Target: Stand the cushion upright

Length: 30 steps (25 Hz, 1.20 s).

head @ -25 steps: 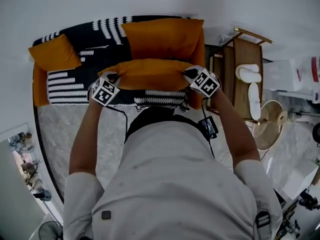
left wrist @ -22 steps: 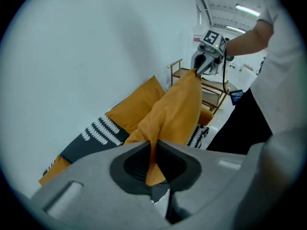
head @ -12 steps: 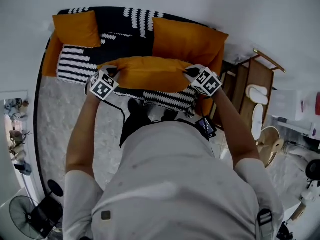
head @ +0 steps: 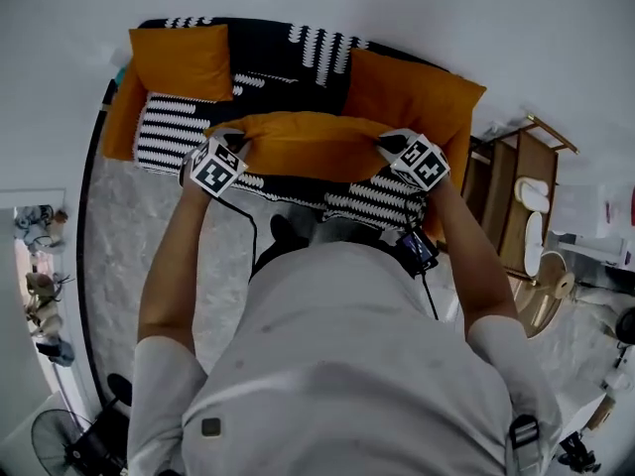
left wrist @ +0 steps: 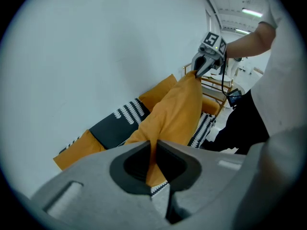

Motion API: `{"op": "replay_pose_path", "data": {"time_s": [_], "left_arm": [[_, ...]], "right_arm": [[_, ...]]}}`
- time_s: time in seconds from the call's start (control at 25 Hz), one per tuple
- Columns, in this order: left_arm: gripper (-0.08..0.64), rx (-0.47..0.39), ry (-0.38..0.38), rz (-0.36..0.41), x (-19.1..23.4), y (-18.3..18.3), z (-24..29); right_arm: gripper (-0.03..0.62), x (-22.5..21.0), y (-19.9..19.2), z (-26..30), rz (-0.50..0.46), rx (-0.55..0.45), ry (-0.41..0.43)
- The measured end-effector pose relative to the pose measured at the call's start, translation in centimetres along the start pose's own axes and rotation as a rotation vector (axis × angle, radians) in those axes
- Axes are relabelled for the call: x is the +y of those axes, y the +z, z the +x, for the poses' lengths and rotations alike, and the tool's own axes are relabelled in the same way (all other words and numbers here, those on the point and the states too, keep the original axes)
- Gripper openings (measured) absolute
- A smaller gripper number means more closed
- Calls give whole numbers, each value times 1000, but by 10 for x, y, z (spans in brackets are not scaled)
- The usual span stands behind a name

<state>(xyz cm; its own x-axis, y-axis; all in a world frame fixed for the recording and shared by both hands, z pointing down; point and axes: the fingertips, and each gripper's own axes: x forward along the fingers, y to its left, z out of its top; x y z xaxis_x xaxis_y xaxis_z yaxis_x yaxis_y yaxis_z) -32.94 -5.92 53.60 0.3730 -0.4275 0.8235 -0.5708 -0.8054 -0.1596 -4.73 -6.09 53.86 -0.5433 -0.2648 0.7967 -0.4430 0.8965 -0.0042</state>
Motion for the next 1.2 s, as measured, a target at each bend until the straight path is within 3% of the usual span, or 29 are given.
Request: {"op": "replay_pose_path", "data": {"time_s": [0.4,0.76,1.2], "left_arm": [[26,-40,-25,13,79,-52,-34],[26,3,-10,15,112,-71,-19],[28,46,-9,-101,172,-73,28]], "right_arm": [[31,29,82,43,41,-7,-87],[31,21,99,79,60,-1,-48],[31,-36,115,132,52,0,27]]}}
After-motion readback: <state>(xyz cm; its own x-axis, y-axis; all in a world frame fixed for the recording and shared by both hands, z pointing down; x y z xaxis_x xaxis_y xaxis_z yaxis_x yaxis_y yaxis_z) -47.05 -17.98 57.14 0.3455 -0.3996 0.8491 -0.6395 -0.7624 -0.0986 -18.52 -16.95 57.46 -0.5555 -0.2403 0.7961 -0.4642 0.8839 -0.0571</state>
